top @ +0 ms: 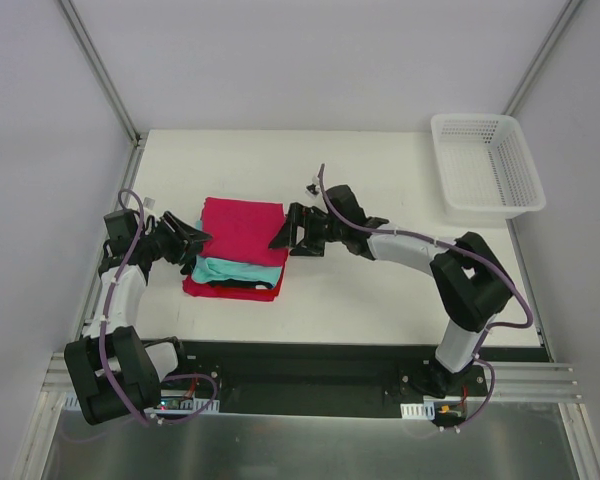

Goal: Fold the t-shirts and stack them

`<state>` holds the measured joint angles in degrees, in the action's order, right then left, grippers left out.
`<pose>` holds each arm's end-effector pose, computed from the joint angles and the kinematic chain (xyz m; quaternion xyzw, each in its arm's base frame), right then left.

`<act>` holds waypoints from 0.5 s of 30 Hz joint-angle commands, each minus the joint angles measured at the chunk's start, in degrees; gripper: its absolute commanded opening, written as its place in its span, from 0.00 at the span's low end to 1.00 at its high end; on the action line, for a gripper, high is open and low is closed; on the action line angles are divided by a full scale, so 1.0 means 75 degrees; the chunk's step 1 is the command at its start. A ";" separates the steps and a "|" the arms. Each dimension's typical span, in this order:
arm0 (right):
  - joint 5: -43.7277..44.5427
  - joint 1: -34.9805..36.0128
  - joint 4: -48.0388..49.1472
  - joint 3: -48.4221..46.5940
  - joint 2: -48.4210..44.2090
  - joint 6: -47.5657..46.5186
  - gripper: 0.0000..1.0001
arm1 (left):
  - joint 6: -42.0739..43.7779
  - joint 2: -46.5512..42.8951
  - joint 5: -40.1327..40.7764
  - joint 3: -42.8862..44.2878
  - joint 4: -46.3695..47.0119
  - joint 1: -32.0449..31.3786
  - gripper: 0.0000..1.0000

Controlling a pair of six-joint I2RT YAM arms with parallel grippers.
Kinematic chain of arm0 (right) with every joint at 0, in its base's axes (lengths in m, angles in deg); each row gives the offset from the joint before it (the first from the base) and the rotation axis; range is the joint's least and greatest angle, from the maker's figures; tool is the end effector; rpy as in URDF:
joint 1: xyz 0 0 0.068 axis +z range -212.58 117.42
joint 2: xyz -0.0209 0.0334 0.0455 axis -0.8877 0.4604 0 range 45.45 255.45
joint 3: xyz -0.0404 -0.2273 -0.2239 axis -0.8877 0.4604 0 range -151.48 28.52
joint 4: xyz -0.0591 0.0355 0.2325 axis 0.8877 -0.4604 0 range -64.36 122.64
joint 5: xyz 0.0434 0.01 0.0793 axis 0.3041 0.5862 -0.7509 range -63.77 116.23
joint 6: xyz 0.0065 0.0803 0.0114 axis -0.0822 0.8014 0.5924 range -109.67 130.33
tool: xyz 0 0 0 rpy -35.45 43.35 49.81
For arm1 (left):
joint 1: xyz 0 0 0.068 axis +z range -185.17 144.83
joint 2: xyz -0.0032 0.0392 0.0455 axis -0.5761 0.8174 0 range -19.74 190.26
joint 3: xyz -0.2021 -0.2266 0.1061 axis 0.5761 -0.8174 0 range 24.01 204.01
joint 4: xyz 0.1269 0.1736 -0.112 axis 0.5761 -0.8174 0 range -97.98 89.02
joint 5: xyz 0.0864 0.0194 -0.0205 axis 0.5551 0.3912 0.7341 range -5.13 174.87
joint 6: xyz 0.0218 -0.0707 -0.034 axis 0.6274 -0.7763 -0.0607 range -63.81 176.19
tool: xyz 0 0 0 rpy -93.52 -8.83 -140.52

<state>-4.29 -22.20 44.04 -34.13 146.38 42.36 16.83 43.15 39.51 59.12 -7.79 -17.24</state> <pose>0.2916 0.2952 0.2690 -0.1973 0.8098 0.4792 0.2749 0.2107 0.0153 0.2714 -0.2343 0.8029 -0.4152 0.3580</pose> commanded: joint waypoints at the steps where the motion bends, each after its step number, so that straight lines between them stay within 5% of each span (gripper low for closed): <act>1: 0.0167 0.0194 0.0508 0.0209 -0.0378 0.0241 0.88 | 0.0208 0.0063 0.0025 0.0240 -0.0334 -0.0059 0.42; 3: 0.0307 0.0252 0.0461 0.0233 -0.0390 0.0241 0.83 | 0.0220 0.0087 0.0037 0.0263 -0.0358 -0.0071 0.39; 11: 0.0425 0.0475 -0.0289 -0.0493 -0.0191 -0.0157 0.91 | 0.0208 0.0122 0.0083 0.0275 -0.0358 -0.0059 0.39; 15: 0.0390 0.0557 -0.0301 -0.0646 -0.0168 -0.0181 0.75 | 0.0196 0.0099 0.0060 0.0299 -0.0358 -0.0059 0.39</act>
<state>-1.98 -18.66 42.07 -35.66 146.40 42.01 17.18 43.90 40.38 59.54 -9.03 -17.24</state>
